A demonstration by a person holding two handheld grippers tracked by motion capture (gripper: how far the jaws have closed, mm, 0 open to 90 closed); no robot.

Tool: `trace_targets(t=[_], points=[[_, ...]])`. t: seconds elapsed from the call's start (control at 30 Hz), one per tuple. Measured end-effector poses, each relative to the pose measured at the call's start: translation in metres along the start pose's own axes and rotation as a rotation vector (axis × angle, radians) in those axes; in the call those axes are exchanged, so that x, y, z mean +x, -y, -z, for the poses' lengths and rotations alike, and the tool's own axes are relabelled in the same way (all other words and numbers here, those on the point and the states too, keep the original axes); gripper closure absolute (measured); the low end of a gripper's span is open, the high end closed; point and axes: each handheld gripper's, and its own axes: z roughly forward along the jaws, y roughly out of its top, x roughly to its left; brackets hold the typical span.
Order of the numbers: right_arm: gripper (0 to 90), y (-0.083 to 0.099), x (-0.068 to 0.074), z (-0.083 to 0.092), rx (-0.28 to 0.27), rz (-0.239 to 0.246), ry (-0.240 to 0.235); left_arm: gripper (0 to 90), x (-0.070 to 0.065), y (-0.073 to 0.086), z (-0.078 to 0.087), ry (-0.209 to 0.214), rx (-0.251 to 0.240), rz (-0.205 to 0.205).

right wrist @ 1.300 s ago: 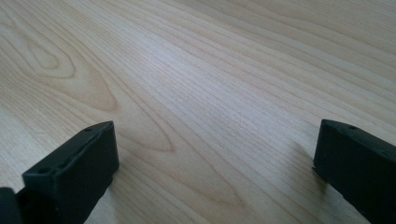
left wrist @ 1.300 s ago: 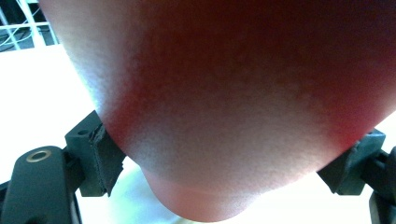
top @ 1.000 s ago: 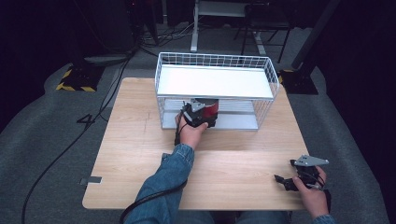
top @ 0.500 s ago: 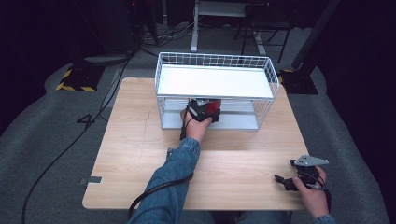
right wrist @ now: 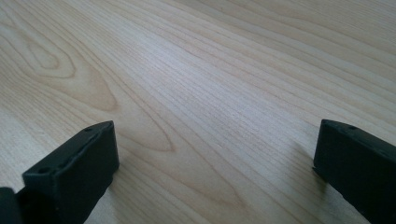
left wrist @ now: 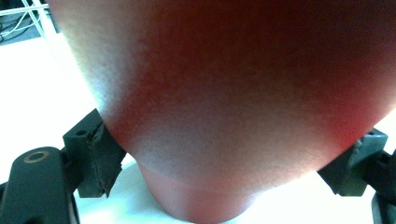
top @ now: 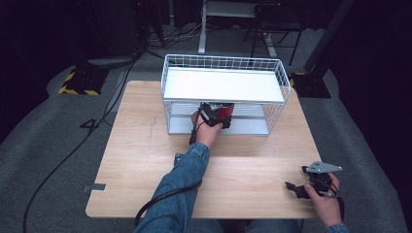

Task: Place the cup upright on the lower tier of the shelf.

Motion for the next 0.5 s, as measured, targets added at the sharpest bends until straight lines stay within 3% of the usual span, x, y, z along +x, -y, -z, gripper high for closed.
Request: trace_targets(t=[0.23, 0.37, 0.5], points=[[0.3, 0.0, 0.0001, 0.0, 0.0, 0.0, 0.0, 14.9, 0.0002, 0.0004, 0.0011, 0.015, -0.001, 0.023], [0.3, 0.0, 0.0001, 0.0, 0.0, 0.0, 0.0, 14.9, 0.001, 0.0012, 0.004, 0.006, 0.003, 0.013], [0.3, -0.0001, 0.0, 0.0, 0.001, 0.001, 0.0, 14.9, 0.0025, 0.0044, 0.01, 0.026, 0.001, 0.006]])
